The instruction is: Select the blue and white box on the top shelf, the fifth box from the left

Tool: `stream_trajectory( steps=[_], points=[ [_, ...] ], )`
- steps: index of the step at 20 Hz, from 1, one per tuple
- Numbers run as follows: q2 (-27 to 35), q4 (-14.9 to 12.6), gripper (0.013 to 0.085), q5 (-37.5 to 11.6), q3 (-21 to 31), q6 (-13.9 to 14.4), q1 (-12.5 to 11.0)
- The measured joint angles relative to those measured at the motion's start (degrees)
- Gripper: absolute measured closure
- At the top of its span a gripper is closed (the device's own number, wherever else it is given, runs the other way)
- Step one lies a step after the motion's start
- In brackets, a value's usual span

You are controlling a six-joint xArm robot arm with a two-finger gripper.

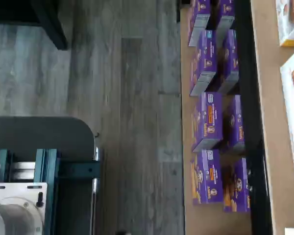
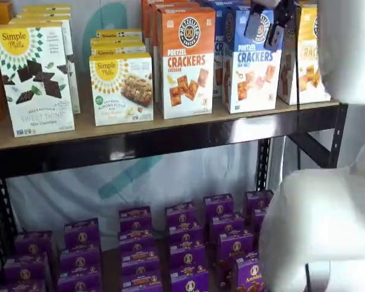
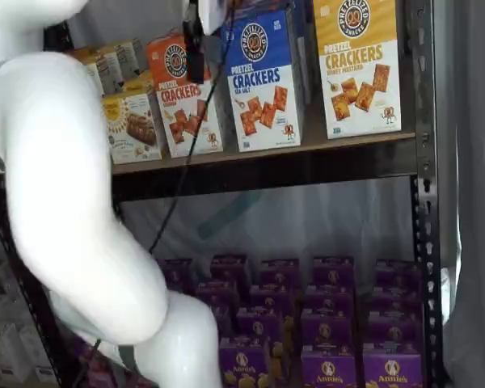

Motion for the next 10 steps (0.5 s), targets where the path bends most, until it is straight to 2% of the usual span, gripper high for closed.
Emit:
stream_trajectory(
  steps=[3,6,8,10],
  points=[
    [0.2,-2.4,0.0130,1.5,0.1,-0.5,0.6],
    [-1.1,-2.5,0.0130,0.8,2.0,-1.2,0.0],
    [-1.9,-0.7,0.0130,-0.2,3.1,-1.9,-1.4],
    [-2.5,2.5,0.0130,-1.3,3.8,-2.4,-3.4]
  ],
)
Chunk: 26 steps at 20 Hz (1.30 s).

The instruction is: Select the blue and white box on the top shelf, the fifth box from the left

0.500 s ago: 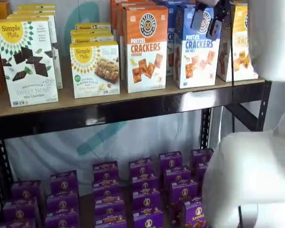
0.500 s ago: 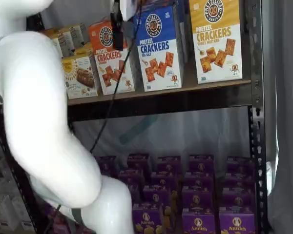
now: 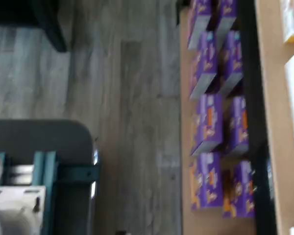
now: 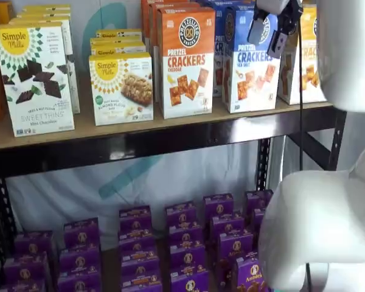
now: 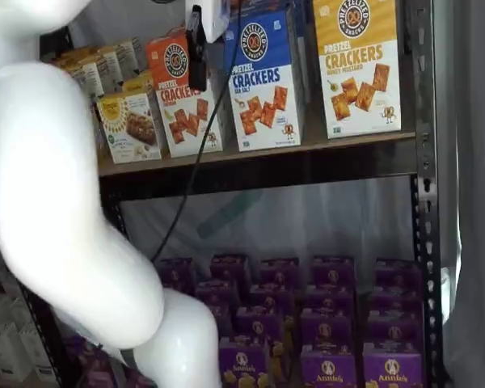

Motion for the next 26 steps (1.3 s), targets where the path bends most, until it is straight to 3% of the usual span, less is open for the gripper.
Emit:
stream_trajectory(
  steps=[7,12,14,20,26],
  points=[
    [-1.6,11.5,0.0130,-5.1,0.1,0.5,-5.5],
    [-1.2,15.2,0.0130,-8.1,-1.4,2.0,-6.4],
    [-1.1,14.4,0.0130,-11.2,-1.6,2.4,-5.2],
    [2.6,7.2,0.0130,-15.9,-4.8,2.8,-0.3],
    [7.1,4.5,0.0130,-18.3,-8.2,2.7,1.5]
  ],
)
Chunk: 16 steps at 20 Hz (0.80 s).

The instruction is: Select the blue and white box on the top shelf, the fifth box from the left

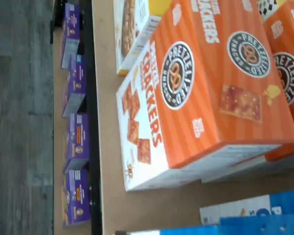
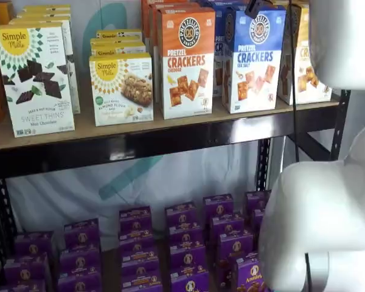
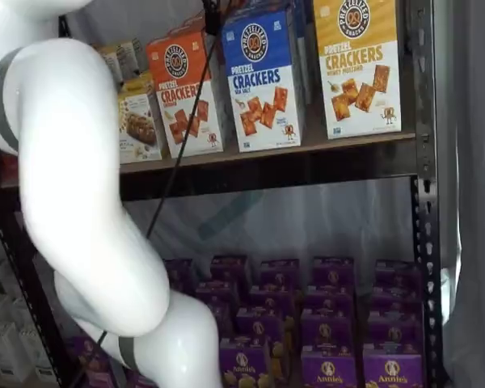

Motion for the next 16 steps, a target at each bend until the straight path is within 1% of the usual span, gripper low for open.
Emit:
stream_trajectory(
  steps=[4,9,16],
  points=[
    [2.9,-2.2,0.0130,0.0,-2.4,-0.5,0.7],
    [5.3,-3.3,0.0130,-0.7,-3.8,-1.3,0.7],
    [6.8,-5.0,0.0130,-2.6,-3.4,-2.3,1.1]
  ],
)
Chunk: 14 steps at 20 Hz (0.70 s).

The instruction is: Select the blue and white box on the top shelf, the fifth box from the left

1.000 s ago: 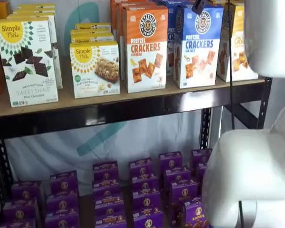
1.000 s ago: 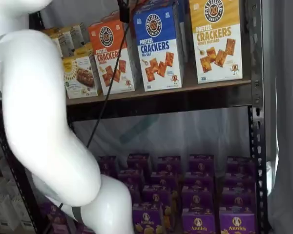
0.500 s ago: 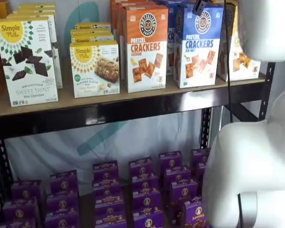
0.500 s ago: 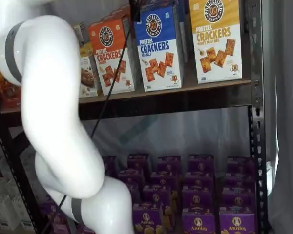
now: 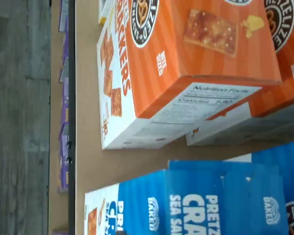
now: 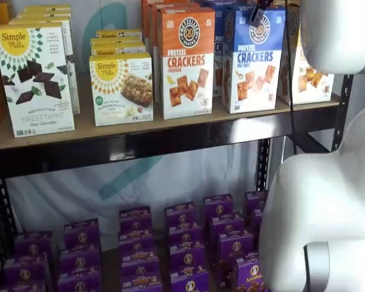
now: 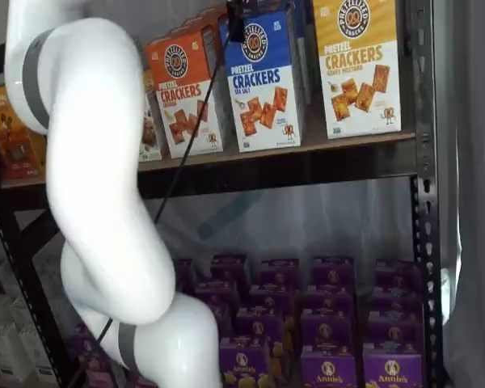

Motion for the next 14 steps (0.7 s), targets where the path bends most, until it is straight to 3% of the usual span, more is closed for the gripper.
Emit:
stream_trajectory(
  steps=[14],
  points=[
    [2.5,-4.1,0.0130,5.0,-2.6,0.9,2.1]
  ],
)
